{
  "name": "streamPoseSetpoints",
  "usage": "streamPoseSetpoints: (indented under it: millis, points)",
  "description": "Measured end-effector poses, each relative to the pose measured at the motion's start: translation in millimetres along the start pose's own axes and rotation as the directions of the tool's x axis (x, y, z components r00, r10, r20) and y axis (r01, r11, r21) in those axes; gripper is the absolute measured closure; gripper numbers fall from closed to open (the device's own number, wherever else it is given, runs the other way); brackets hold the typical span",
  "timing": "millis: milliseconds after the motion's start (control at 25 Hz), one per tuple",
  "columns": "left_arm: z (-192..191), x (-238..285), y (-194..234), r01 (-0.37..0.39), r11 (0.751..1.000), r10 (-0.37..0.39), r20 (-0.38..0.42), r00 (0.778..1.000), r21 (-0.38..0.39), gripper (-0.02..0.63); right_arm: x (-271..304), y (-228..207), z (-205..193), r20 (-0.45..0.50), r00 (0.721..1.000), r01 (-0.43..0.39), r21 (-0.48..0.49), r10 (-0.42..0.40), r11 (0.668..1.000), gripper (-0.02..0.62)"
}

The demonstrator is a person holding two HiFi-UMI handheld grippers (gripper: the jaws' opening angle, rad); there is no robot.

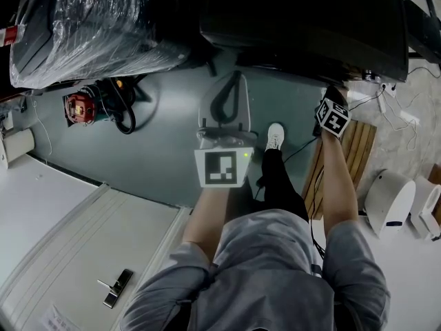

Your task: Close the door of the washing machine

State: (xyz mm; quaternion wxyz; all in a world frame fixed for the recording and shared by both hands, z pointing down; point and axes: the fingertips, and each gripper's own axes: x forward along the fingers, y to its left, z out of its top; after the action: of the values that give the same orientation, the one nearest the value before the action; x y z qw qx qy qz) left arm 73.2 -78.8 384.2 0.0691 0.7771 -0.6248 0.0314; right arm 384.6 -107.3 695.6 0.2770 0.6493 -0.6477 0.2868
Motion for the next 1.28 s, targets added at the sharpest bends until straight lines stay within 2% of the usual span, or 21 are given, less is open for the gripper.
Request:
streamPoseSetpoints:
  millis: [280, 480, 640, 880, 1120, 1280]
  points:
    - [9, -4, 4, -0.009, 1.000, 0.009, 0.022, 1.000, 0.007, 0.607, -11, 4, -6, -0.003, 1.000, -0.013, 0.024, 0.013, 1.000, 0.595]
    - [22, -11, 6, -0.011, 1.000, 0.011, 0.038, 0.999, 0.008, 0.607, -42, 22, 5, 0.043, 0.998, -0.048, -0.085, 0.052, 0.995, 0.595]
    - [38, -13, 11, -0.020, 1.000, 0.019, 0.071, 0.997, 0.014, 0.607, -80, 51, 44, 0.139, 0.985, -0.078, -0.185, 0.105, 0.980, 0.595]
    - [63, -27, 21, -0.042, 0.999, 0.039, 0.099, 0.994, 0.026, 0.607, -144, 101, 107, 0.279, 0.937, -0.135, -0.262, 0.209, 0.956, 0.595]
    - [82, -45, 39, -0.067, 0.996, 0.060, 0.119, 0.991, 0.054, 0.607, -200, 154, 173, 0.405, 0.862, -0.200, -0.281, 0.305, 0.939, 0.595]
    - [92, -59, 48, -0.087, 0.995, 0.081, 0.128, 0.989, 0.043, 0.607, -238, 186, 205, 0.463, 0.812, -0.228, -0.311, 0.356, 0.923, 0.595]
